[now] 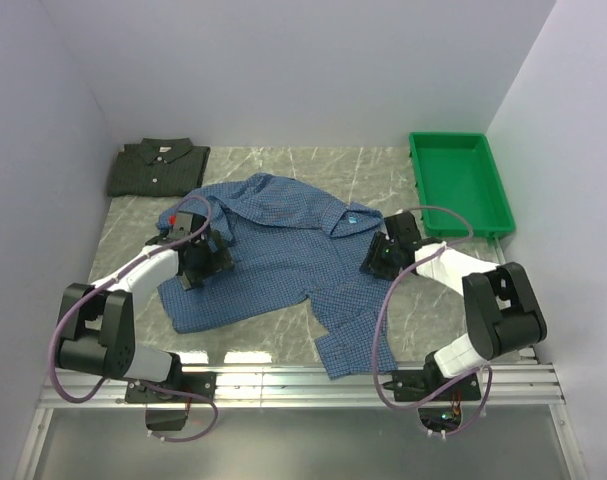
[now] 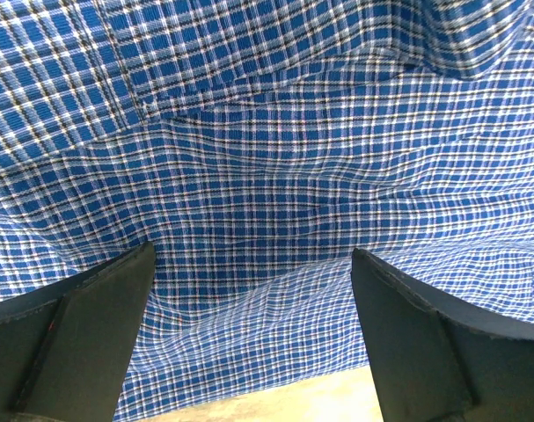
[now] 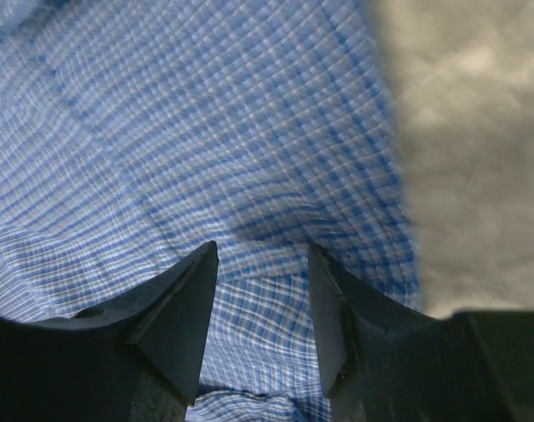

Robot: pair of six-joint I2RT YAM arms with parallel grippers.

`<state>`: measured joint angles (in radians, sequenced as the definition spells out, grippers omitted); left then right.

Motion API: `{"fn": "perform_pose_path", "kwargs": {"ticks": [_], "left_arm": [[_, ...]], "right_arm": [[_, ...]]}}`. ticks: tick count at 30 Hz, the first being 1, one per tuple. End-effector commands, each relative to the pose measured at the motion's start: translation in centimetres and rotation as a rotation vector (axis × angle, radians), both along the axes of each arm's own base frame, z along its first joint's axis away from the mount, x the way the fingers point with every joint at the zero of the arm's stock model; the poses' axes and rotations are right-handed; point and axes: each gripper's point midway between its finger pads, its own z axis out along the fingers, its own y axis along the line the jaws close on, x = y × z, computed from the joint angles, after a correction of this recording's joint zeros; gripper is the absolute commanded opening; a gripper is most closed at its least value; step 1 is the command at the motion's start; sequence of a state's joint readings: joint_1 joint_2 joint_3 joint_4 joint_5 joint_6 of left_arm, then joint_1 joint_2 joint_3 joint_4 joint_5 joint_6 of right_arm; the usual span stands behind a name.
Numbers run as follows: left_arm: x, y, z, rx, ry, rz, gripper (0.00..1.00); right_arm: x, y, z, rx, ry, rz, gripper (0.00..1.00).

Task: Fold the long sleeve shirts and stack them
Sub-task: Flatten the shirt out

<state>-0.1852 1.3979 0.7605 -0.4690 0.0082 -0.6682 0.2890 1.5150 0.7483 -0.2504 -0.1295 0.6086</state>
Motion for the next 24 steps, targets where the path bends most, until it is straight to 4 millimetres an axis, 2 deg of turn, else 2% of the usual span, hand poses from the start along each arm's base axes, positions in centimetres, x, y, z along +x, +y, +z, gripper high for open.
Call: {"fn": "perform_pose_path", "kwargs": {"ticks": [1,4,7,8,9,14,17,18,19,20,21,22,24], "left_arm": [[-0.1,-0.5,-0.1,-0.010,0.004,-0.032,0.99],[-0.7,-0.6,-0.7,-0.017,0.035,-0.039,0.99],[-1.3,-0.7,-1.0,-0.021,0.051,-0.042,0.99],[-1.4,-0.6,-0.9,-0.020,0.050,-0.038,0.99],[-1.6,-0.7,-1.0,-0.025,0.054,-0.042,0.99],[-1.7,-0.1,0.3,0.001,0.012,-0.030,0.99],[-1.1,0.6,2.0,0.031,-0.042,-0.015,0.99],[-0.9,0.5,2.5,0.026,-0.061,-0.011,0.99],[-0.4,0.2,3.5,0.011,-0.101,-0.013,0.99],[0.0,-0.5,4.5,-0.005,-0.129,-0.021,0.99],[0.3,-1.1,5.2,-0.011,-0.153,-0.032,0.99],[0.5,-1.8,5.7,-0.016,-0.171,-0.041,0.99],[1.2,-4.3,7.1,-0.029,-0.223,-0.080,0.99]], "right_arm": [[-0.8,-1.6,-0.5,-0.042,0.014,-0.104,0.54],[-4.6,-2.9,-2.1,-0.074,0.106,-0.133,0.55],[-7.6,-3.2,-2.1,-0.045,0.151,-0.171,0.55],[-8.2,-3.2,-1.8,-0.029,0.153,-0.178,0.55],[-8.6,-3.1,-0.6,-0.003,0.122,-0.201,0.56],[-10.1,-4.6,1.5,-0.032,0.046,-0.220,0.57],[-8.6,-3.9,4.2,-0.029,-0.083,-0.118,0.57],[-7.8,-2.9,5.3,-0.036,-0.146,-0.029,0.57],[-6.5,-1.9,7.2,-0.028,-0.214,0.023,0.56],[-5.7,-1.1,8.2,-0.043,-0.261,0.068,0.56],[-5.1,0.8,9.0,-0.065,-0.318,0.177,0.56],[-3.8,2.2,11.2,-0.074,-0.392,0.225,0.56],[-1.8,4.3,12.0,-0.144,-0.467,0.322,0.55]]}}
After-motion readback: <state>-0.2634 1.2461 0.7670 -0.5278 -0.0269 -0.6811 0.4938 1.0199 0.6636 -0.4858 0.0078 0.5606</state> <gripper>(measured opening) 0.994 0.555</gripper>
